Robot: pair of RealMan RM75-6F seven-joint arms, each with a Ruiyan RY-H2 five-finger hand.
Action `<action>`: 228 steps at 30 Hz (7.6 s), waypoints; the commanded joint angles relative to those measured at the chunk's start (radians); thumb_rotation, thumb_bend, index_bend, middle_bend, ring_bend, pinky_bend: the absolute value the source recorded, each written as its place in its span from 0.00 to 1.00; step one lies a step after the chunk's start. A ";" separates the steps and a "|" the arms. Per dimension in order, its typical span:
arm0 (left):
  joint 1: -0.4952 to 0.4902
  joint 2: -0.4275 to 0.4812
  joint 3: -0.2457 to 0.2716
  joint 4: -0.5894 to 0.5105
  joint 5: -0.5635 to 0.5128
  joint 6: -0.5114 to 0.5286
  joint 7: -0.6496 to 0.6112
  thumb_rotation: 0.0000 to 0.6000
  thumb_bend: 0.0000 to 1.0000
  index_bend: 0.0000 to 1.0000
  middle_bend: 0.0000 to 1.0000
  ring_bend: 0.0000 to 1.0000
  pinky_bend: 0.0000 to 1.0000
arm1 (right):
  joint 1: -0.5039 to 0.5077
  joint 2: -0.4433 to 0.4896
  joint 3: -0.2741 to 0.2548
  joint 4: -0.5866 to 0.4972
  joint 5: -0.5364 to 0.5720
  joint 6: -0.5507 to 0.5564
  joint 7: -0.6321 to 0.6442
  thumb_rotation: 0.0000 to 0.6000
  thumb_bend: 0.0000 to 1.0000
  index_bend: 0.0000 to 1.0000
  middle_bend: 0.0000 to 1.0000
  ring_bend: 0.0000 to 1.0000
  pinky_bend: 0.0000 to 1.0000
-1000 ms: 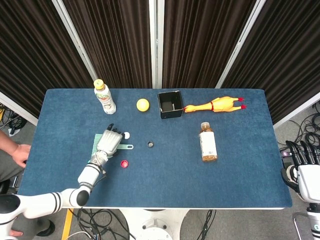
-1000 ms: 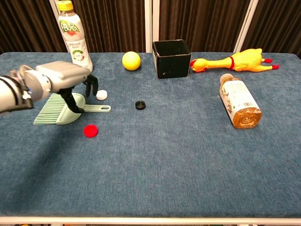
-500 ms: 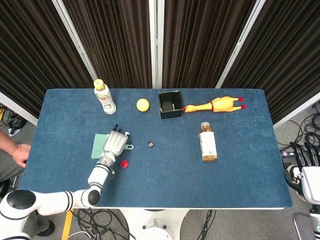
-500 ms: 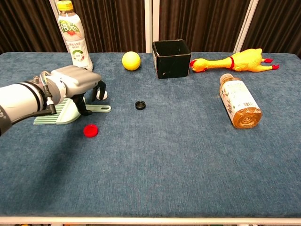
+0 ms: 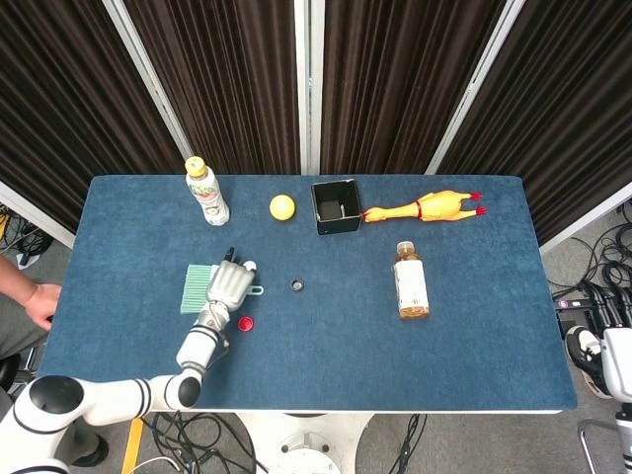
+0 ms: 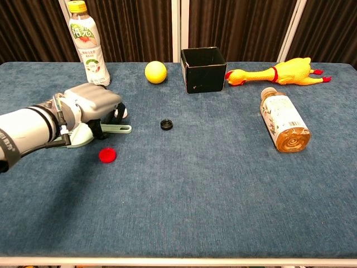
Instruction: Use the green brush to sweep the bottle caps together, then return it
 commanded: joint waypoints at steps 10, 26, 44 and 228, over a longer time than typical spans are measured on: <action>0.032 0.044 0.031 -0.005 0.153 0.012 -0.123 1.00 0.40 0.49 0.53 0.34 0.24 | -0.005 -0.004 0.002 0.011 0.002 0.003 0.015 1.00 0.31 0.00 0.13 0.00 0.00; 0.092 0.265 -0.050 0.096 0.611 -0.013 -1.111 1.00 0.42 0.49 0.52 0.34 0.25 | -0.010 0.015 -0.002 -0.029 -0.019 0.018 -0.021 1.00 0.31 0.00 0.13 0.00 0.00; -0.018 -0.031 0.026 0.690 0.807 -0.046 -1.652 1.00 0.42 0.49 0.51 0.34 0.25 | -0.014 0.037 0.001 -0.081 -0.001 0.007 -0.068 1.00 0.31 0.00 0.13 0.00 0.00; 0.649 0.596 0.106 -0.408 0.481 0.566 -0.713 1.00 0.10 0.19 0.17 0.11 0.18 | 0.020 -0.009 -0.031 0.051 -0.049 -0.053 0.140 1.00 0.30 0.00 0.14 0.00 0.00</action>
